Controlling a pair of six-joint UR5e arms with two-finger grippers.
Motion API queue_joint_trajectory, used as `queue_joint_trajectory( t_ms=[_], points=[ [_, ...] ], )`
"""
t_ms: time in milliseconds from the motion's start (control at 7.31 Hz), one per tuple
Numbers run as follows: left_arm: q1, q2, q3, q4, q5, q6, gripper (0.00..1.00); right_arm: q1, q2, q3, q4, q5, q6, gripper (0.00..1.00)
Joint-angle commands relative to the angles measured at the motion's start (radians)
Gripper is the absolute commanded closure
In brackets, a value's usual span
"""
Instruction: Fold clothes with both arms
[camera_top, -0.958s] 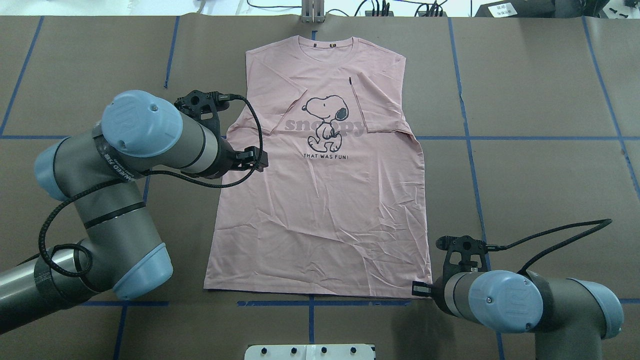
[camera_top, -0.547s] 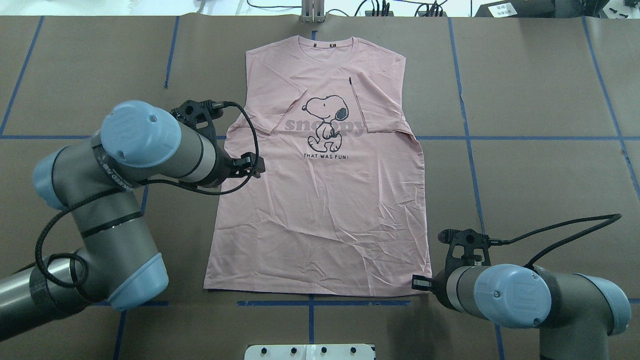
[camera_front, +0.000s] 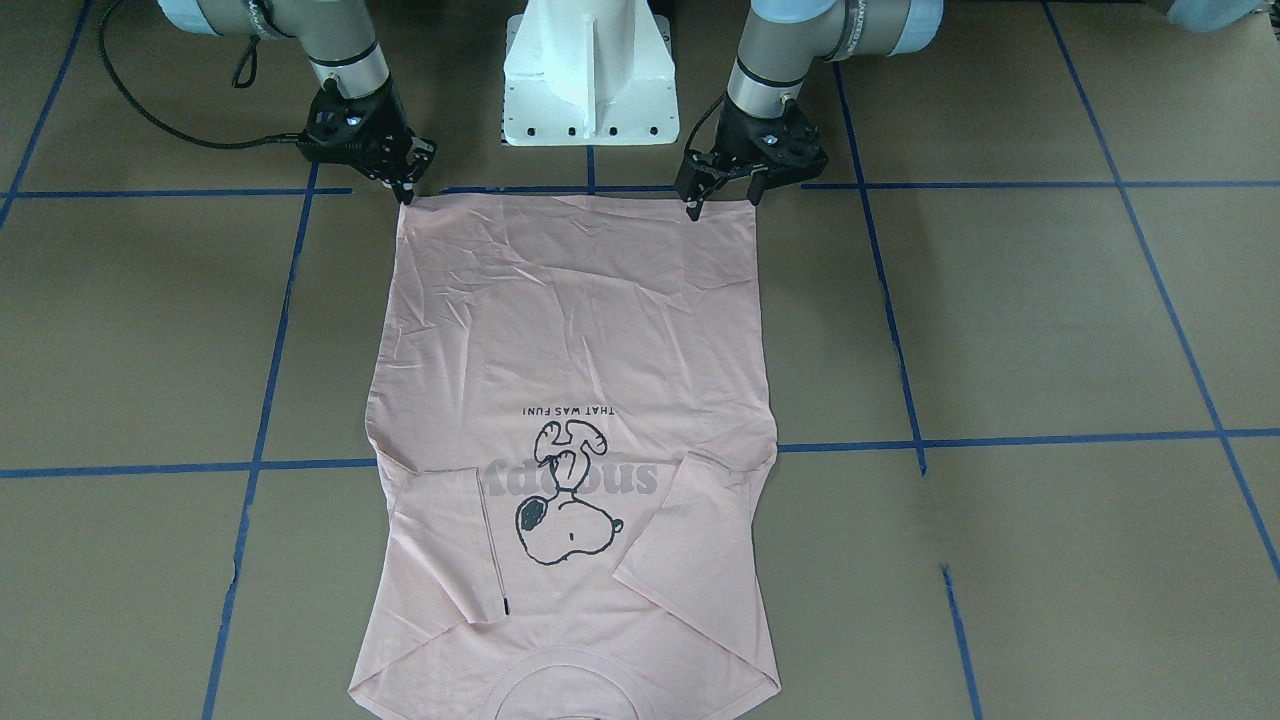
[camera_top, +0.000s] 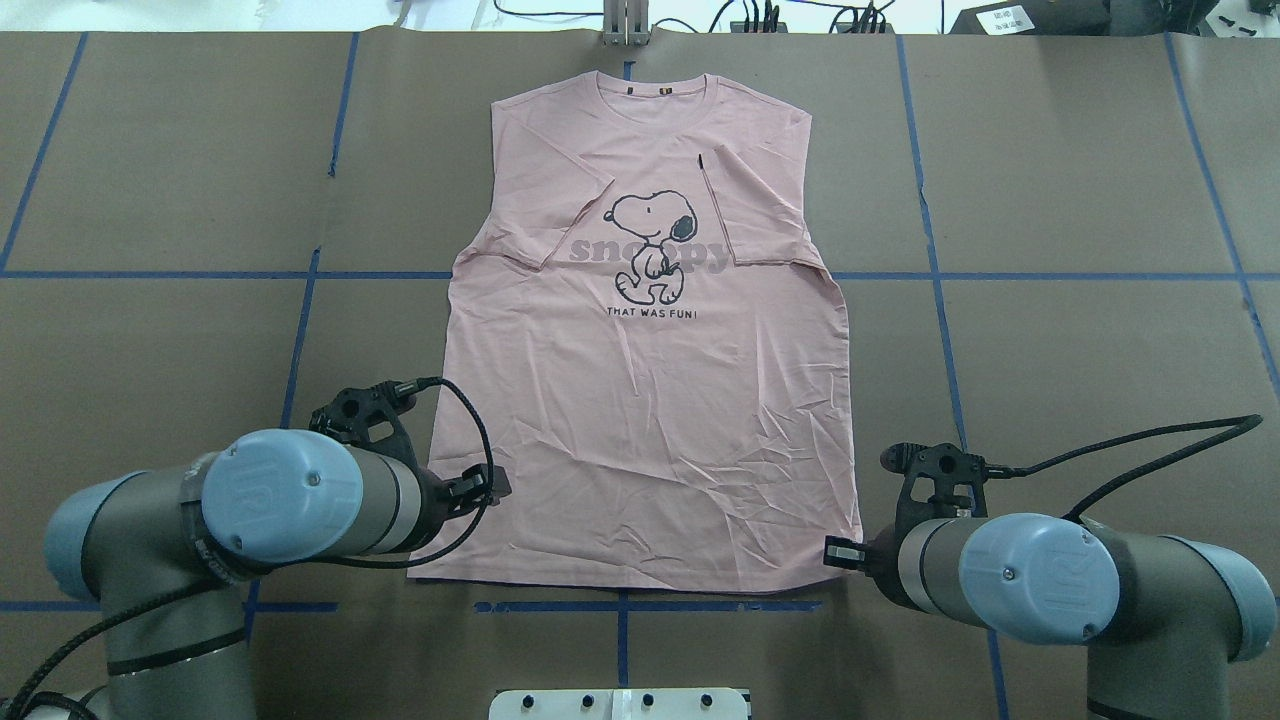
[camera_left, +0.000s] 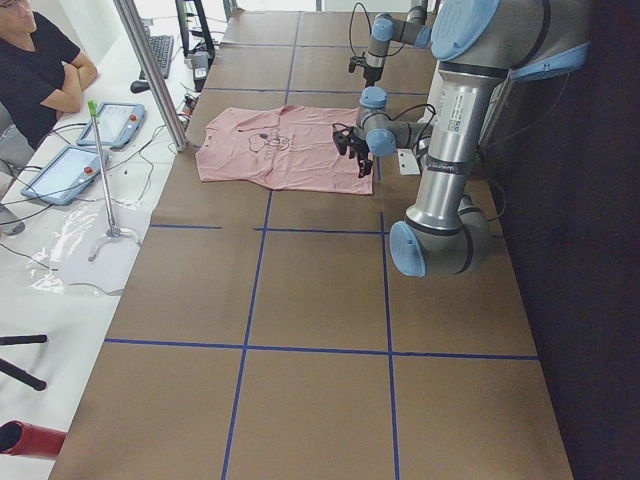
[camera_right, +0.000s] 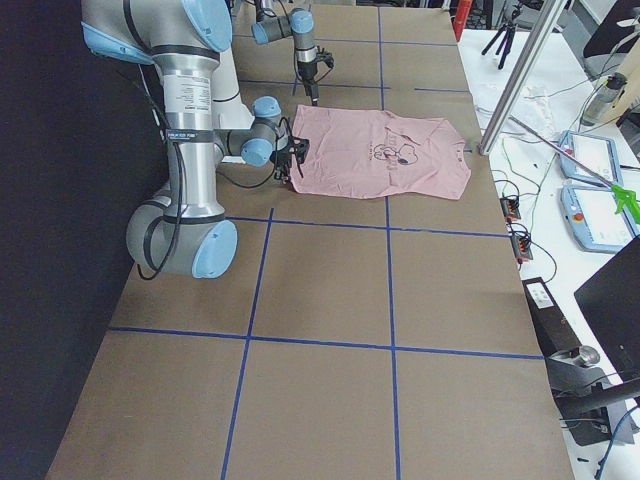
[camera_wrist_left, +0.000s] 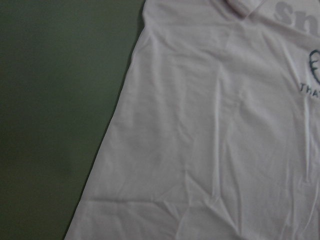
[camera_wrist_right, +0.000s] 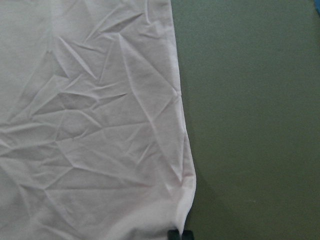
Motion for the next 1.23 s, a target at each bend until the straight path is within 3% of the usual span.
queue_joint_trajectory(
  t_ms=[0,1095],
  points=[
    [0.045,0.014,0.023,0.025,0.039,-0.052,0.02,0.001,0.001,-0.002,0.001,0.001,-0.002,1.00],
    [0.075,0.055,0.043,0.027,0.068,-0.083,0.05,0.004,0.001,-0.001,0.001,0.001,-0.003,1.00]
  ],
)
